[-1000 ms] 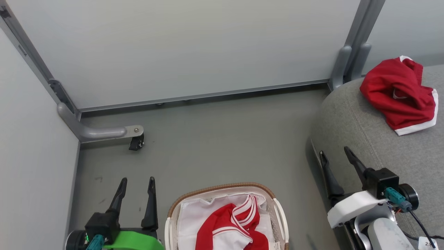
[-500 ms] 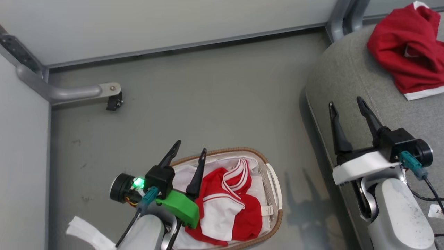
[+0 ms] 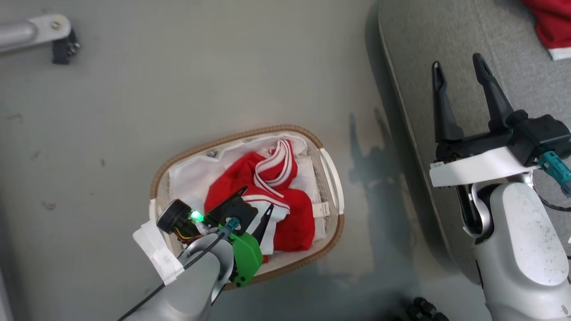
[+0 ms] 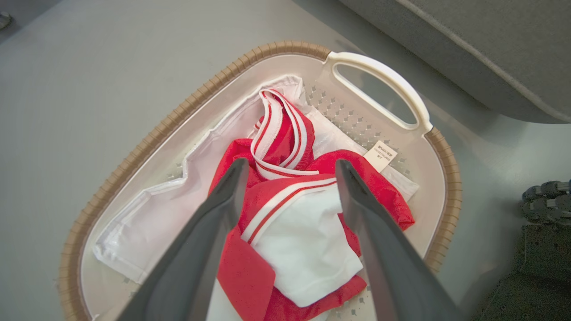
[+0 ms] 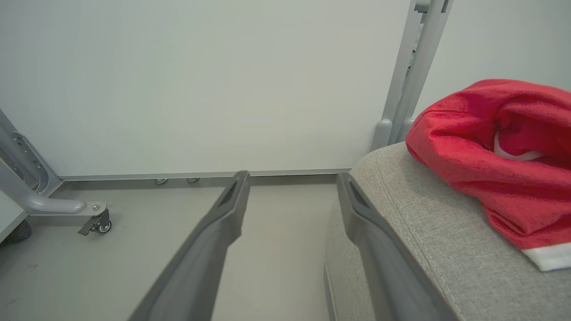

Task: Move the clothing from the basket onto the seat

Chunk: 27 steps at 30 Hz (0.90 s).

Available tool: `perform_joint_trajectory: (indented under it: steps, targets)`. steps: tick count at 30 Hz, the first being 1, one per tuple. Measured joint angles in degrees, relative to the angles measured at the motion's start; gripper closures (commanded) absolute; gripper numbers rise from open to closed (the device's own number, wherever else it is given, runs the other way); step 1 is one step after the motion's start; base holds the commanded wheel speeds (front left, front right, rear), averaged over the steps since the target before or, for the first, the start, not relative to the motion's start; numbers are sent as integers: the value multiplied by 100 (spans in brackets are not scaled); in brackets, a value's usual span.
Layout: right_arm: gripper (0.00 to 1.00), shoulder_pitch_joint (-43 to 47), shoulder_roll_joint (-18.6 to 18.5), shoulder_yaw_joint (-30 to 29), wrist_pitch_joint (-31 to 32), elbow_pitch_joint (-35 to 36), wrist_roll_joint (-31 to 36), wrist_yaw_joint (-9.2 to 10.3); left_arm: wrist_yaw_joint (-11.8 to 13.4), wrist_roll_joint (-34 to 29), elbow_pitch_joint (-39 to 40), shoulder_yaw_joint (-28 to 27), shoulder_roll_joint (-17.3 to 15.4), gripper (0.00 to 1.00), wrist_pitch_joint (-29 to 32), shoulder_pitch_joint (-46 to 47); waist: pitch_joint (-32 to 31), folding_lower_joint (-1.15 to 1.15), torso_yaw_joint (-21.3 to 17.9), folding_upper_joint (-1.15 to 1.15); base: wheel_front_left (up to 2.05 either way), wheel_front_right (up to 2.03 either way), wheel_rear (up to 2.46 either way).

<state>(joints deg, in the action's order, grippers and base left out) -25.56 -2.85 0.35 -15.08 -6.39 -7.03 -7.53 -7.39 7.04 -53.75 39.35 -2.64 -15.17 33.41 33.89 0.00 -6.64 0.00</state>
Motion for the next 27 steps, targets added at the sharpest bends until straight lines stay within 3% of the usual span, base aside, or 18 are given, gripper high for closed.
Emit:
perform_joint_trajectory:
  steps: [6, 17, 27]
  targets:
    - [0, -149, -2, 149, 1, 185, -57, 1, 0, 97, -626, 320, -2, 0, 0, 339, 670, 0, -269, 0, 0, 0, 0]
    - [0, -289, 0, 376, 0, 342, -138, 1, 20, -168, -737, 862, -3, 0, 0, 750, 1492, 1, -667, 0, 0, 0, 0]
    - [0, -385, 1, 447, 0, 408, -163, 0, 486, -374, -1016, 933, -207, 0, 0, 1170, 1858, 1, -877, 0, 0, 0, 0]
